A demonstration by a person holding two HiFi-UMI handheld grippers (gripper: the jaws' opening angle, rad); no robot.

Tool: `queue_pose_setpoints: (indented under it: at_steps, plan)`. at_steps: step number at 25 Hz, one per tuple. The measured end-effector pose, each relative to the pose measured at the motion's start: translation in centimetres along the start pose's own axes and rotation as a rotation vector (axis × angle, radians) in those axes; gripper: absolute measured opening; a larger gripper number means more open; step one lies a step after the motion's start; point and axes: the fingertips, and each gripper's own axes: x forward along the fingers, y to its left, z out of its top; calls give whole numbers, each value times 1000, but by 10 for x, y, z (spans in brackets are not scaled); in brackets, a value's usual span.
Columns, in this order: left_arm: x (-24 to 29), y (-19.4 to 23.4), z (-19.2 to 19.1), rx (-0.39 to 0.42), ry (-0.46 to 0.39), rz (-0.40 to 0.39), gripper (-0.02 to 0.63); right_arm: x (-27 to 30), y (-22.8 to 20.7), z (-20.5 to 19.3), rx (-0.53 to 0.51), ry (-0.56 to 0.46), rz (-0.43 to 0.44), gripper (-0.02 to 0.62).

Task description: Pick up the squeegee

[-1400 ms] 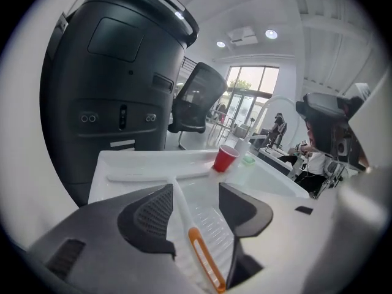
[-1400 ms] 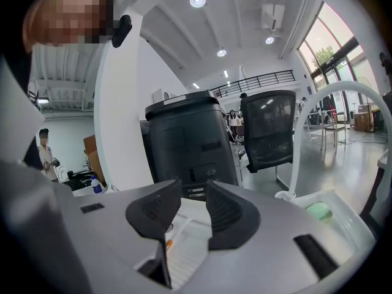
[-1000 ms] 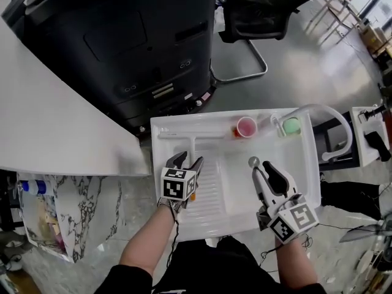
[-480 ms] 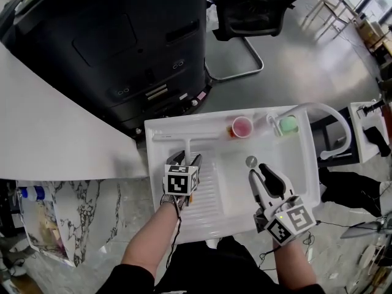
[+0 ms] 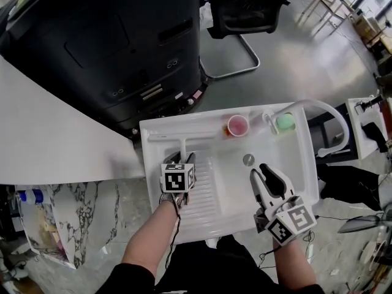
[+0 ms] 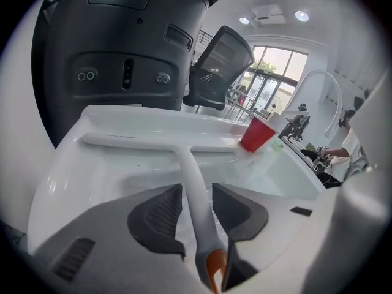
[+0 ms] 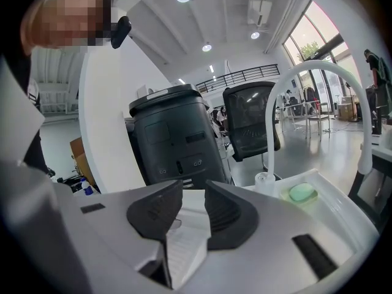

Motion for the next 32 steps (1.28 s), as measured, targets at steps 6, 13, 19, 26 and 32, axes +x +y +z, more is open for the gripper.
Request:
queue_pose_setpoints:
  at_steps: [6,13,19,26,32]
  plan:
    - [-2,4,0,5,5,13,61,-2,-2,1,5,-1,-7,124]
    - [-11,6,4,-13,-23,-2,43,-1,3,2,4,-2,6,118]
    - [-29,4,11,-19,-66,-10,40,-7,8,5,-2,-11,25,114]
    - [-68,-6,24,-11,-155,-9,40,-20,19,11,-21,-35,62,114]
    - [-121,-24,36,7,-259,3,40,-40,33,19,-37,-71,111,114]
